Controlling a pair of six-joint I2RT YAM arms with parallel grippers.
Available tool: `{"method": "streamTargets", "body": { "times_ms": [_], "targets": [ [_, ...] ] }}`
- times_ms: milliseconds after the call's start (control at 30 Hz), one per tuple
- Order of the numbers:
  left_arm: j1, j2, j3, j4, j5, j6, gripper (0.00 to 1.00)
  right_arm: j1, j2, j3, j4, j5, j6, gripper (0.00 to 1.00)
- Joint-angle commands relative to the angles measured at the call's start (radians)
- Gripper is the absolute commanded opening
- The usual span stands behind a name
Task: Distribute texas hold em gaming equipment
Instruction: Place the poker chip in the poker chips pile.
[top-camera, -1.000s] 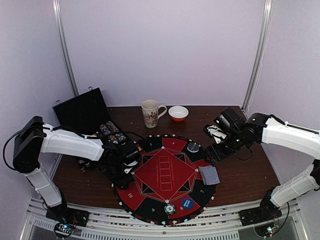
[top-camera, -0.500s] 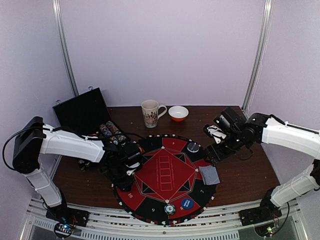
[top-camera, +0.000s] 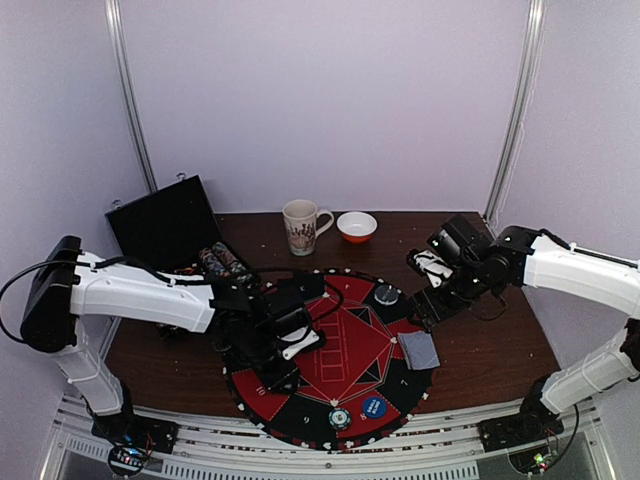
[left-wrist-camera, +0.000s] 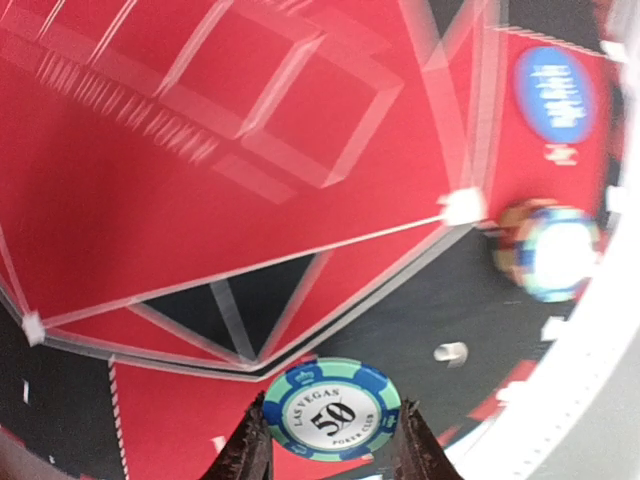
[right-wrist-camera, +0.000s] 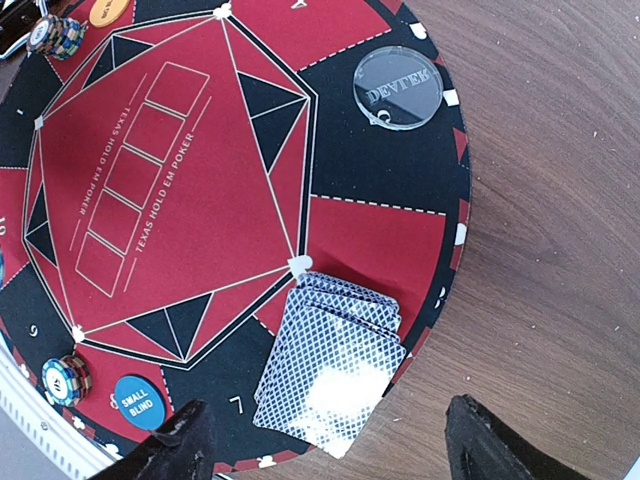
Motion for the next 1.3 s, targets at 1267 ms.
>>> {"method": "streamTargets", "body": {
  "times_ms": [1267],
  "targets": [
    [-0.228, 0.369, 0.478, -0.201, 0.017, 0.325, 0.30, -0.007, -0.095, -0.054, 0.032, 0.024, 0.012, 0.82]
  ]
}}
